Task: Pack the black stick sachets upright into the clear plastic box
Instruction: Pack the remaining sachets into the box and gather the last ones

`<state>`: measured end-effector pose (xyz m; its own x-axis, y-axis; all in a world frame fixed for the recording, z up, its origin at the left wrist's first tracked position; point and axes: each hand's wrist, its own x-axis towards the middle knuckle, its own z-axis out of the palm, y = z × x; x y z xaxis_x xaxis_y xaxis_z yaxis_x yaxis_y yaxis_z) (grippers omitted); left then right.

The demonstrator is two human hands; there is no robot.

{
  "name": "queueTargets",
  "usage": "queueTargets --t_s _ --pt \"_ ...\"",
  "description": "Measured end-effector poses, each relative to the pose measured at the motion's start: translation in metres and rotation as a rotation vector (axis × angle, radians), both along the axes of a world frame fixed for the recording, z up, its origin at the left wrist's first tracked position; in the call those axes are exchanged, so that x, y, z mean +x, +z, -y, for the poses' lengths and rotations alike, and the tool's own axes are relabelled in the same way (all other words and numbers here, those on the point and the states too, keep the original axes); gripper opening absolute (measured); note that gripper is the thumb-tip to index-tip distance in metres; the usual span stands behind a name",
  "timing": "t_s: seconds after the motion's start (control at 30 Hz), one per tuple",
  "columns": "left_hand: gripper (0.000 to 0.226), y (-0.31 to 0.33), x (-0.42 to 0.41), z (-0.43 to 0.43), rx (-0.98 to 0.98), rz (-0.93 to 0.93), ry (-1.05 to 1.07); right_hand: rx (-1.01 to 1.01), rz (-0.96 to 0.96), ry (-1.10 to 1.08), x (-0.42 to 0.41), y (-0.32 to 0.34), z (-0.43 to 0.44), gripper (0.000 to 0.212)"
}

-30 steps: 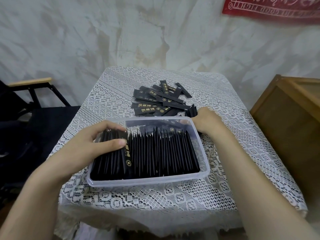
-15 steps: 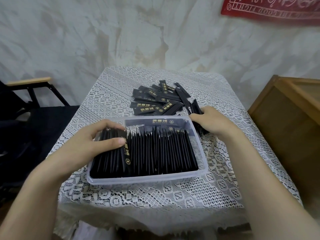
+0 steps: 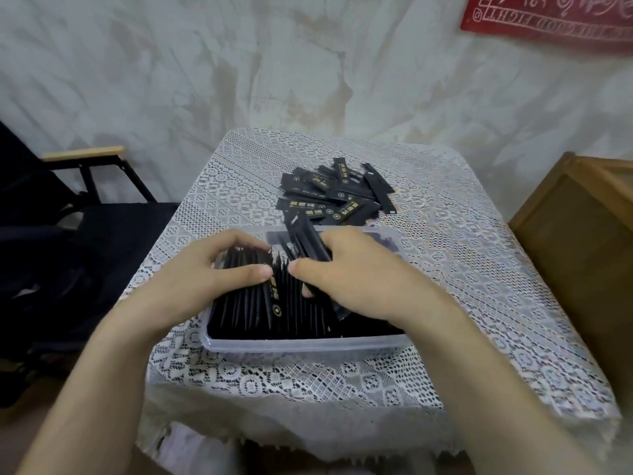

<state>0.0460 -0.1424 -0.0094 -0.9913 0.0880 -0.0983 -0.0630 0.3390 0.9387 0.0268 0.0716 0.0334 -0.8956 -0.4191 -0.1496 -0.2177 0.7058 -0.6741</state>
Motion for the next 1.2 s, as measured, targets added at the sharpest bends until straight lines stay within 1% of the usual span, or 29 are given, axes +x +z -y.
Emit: queueTargets --t_s 0.07,0.23,0.3,0.4,0.5,0.6,0.7,0.8,0.87,1.0,1.07,1.2 --pt "0.032 0.001 0.0 -0.001 -0.006 -0.012 -0.003 0.085 -0.051 -0.028 0.004 -0.008 0.009 0.038" --pt "0.029 0.001 0.0 0.0 0.002 -0.031 -0.02 0.07 -0.063 -0.007 0.01 -0.011 0.018 0.05" --pt "0.031 0.0 -0.001 0.001 0.0 -0.03 -0.018 0.072 -0.05 0.011 0.009 -0.01 0.016 0.049" --pt "0.035 -0.001 -0.002 0.003 -0.006 -0.023 -0.034 -0.007 0.017 0.0 0.005 -0.01 0.009 0.046" --pt "0.037 0.001 -0.003 0.003 0.018 -0.001 -0.059 -0.114 0.127 -0.028 0.0 -0.018 0.003 0.03" --pt "0.036 0.004 -0.005 0.001 0.03 -0.001 -0.072 -0.119 0.126 -0.033 -0.003 -0.023 0.003 0.021" --pt "0.033 0.004 -0.006 -0.001 0.038 -0.002 -0.063 -0.112 0.104 -0.052 -0.003 -0.024 0.004 0.023" --pt "0.029 0.003 -0.006 -0.003 0.04 -0.006 -0.043 -0.073 0.082 -0.027 0.0 -0.022 0.004 0.035" --pt "0.028 0.003 -0.007 -0.003 0.041 -0.003 -0.041 -0.041 0.071 -0.007 0.0 -0.018 0.002 0.039" --pt "0.027 0.003 -0.007 -0.004 0.037 0.002 -0.036 -0.03 0.107 0.03 -0.002 -0.015 -0.005 0.027" --pt "0.026 0.004 -0.008 -0.003 0.036 0.015 -0.033 -0.013 0.137 0.047 -0.002 -0.015 -0.007 0.027" --pt "0.028 0.007 -0.01 -0.006 0.017 0.018 -0.016 0.007 0.136 0.06 0.0 -0.015 -0.005 0.029"
